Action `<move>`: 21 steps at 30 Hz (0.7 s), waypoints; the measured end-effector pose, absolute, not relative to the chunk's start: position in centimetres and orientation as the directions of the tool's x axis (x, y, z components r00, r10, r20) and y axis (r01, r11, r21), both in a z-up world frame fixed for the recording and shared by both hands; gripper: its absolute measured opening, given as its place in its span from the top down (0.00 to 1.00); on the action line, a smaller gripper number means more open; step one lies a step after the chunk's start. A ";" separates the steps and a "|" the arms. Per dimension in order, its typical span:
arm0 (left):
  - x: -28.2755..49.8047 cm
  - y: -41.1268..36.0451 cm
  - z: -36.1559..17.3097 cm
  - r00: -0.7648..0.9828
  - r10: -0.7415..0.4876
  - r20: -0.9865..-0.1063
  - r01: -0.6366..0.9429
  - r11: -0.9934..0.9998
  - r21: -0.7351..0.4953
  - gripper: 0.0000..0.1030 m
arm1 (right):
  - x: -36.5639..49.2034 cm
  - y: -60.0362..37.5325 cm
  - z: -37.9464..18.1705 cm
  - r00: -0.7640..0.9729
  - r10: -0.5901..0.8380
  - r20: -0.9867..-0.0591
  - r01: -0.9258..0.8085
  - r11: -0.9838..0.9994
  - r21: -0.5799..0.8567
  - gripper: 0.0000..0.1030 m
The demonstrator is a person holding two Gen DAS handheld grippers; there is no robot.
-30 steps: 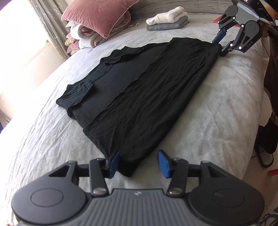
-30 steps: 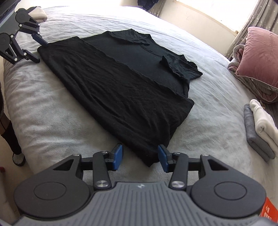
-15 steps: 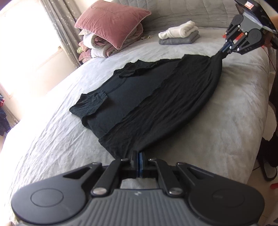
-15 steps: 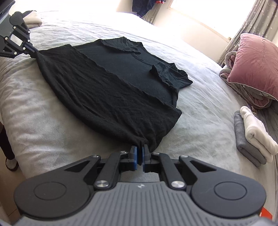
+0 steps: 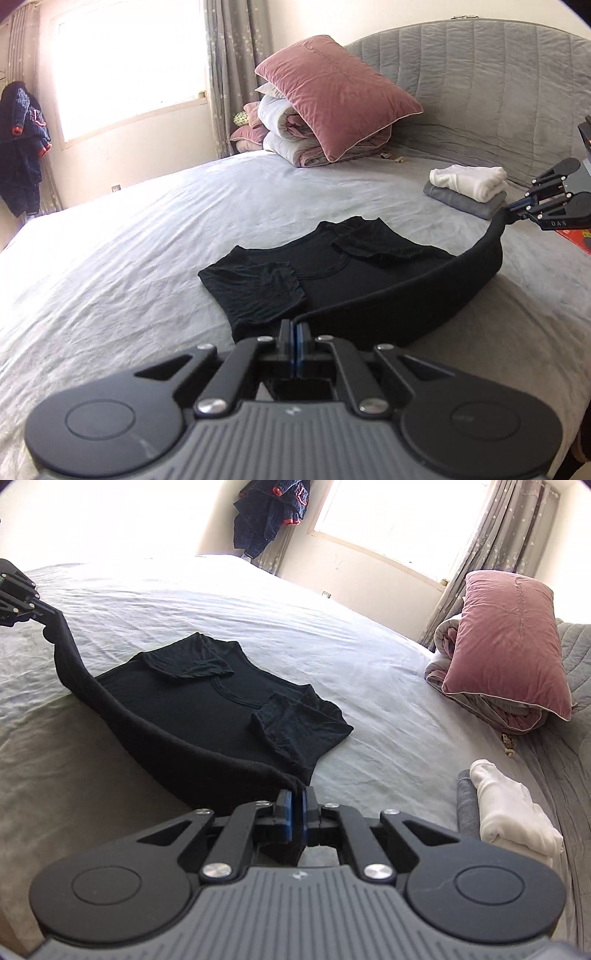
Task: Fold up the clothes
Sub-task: 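Lift the side edge with both tools and fold it across the shirt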
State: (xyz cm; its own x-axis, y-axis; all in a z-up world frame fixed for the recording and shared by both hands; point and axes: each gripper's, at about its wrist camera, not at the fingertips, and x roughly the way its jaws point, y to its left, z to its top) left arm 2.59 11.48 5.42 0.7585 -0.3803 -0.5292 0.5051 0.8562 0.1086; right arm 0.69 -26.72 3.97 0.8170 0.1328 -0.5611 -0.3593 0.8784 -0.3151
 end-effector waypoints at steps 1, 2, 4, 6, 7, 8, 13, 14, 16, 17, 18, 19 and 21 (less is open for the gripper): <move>3.7 11.4 5.3 0.753 -0.376 -0.540 0.499 0.861 0.097 0.99 | 1.7 -26.7 4.0 0.817 0.126 -0.562 -0.351 0.882 -0.314 0.95; 4.7 11.3 5.2 0.748 -0.372 -0.551 0.494 0.865 0.087 0.99 | 2.6 -26.8 4.0 0.818 0.118 -0.563 -0.344 0.885 -0.313 0.95; 7.0 11.1 4.8 0.734 -0.362 -0.574 0.487 0.870 0.075 0.99 | 4.5 -26.8 3.8 0.816 0.102 -0.569 -0.330 0.890 -0.313 0.95; 9.0 10.7 4.1 0.717 -0.354 -0.600 0.484 0.873 0.063 0.99 | 6.2 -26.9 3.4 0.808 0.091 -0.582 -0.323 0.895 -0.308 0.95; 10.2 10.6 3.7 0.708 -0.349 -0.614 0.479 0.876 0.055 0.99 | 7.1 -27.0 3.1 0.802 0.086 -0.590 -0.322 0.896 -0.306 0.95; 11.3 10.4 3.2 0.699 -0.343 -0.628 0.474 0.879 0.047 0.98 | 8.0 -27.0 2.8 0.795 0.082 -0.601 -0.321 0.898 -0.302 0.95; 16.0 10.0 0.4 0.663 -0.304 -0.684 0.418 0.909 0.002 0.98 | 12.2 -27.4 0.6 0.755 0.068 -0.652 -0.300 0.920 -0.252 0.95; 16.7 10.0 -0.3 0.658 -0.296 -0.693 0.400 0.916 -0.011 0.98 | 13.1 -27.6 0.1 0.744 0.067 -0.664 -0.294 0.926 -0.236 0.95; 17.9 10.1 -1.4 0.654 -0.276 -0.705 0.361 0.932 -0.030 0.93 | 14.3 -27.7 -0.9 0.725 0.065 -0.686 -0.281 0.937 -0.209 0.95; 18.2 10.2 -1.7 0.659 -0.262 -0.705 0.337 0.941 -0.035 0.92 | 14.9 -27.8 -1.4 0.714 0.064 -0.697 -0.274 0.942 -0.194 0.95; 18.5 10.5 -2.1 0.670 -0.245 -0.701 0.304 0.952 -0.042 0.90 | 15.3 -27.8 -1.8 0.709 0.057 -0.703 -0.263 0.947 -0.187 0.94; 18.8 10.7 -2.2 0.681 -0.232 -0.695 0.276 0.960 -0.051 0.90 | 15.5 -27.9 -2.0 0.714 0.050 -0.699 -0.250 0.950 -0.187 0.90; 18.9 11.0 -2.2 0.709 -0.198 -0.677 0.212 0.975 -0.064 0.91 | 15.9 -28.0 -2.4 0.726 0.036 -0.687 -0.225 0.956 -0.188 0.83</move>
